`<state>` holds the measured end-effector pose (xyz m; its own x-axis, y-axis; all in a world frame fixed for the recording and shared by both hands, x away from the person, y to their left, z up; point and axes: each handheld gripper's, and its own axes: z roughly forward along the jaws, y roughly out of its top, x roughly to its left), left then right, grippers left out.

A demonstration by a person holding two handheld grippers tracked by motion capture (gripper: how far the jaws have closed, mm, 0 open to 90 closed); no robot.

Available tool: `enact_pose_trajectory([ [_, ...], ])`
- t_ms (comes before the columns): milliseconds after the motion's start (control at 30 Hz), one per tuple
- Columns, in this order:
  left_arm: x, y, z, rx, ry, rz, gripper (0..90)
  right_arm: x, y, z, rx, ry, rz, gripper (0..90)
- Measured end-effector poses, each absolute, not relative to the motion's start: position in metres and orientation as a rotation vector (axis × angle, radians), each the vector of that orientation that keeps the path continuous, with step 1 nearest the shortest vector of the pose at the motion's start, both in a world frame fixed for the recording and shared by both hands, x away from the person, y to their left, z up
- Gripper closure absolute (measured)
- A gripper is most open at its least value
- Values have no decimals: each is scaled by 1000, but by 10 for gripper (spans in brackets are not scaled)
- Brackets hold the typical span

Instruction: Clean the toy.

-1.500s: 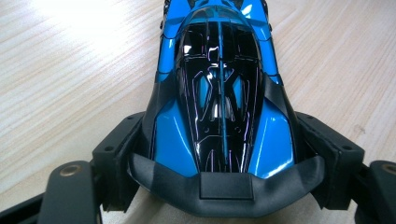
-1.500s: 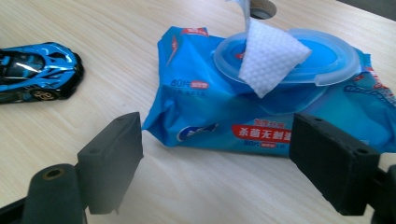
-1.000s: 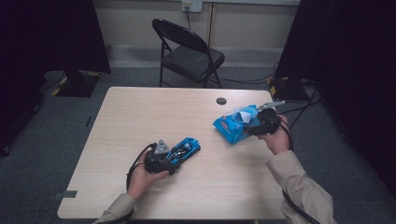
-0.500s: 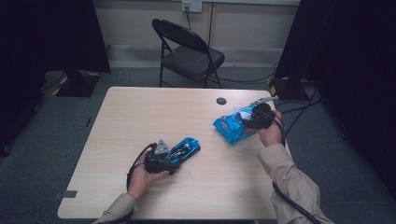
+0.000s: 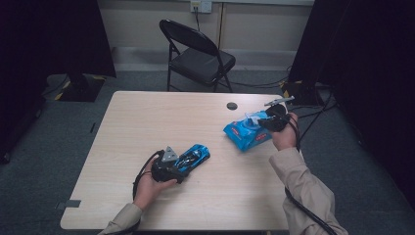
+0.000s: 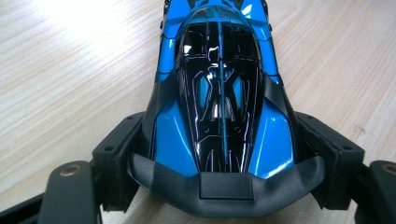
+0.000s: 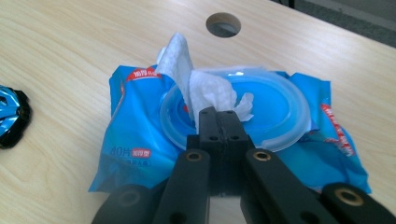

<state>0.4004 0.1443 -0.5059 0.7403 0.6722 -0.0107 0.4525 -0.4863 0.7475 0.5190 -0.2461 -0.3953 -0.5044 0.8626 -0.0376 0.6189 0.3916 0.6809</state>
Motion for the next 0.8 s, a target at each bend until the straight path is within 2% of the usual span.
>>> enact_pose_trajectory([
  [800,400,144,-506,2164,844,370,242,522,-250,-339,1283,2182,950,900],
])
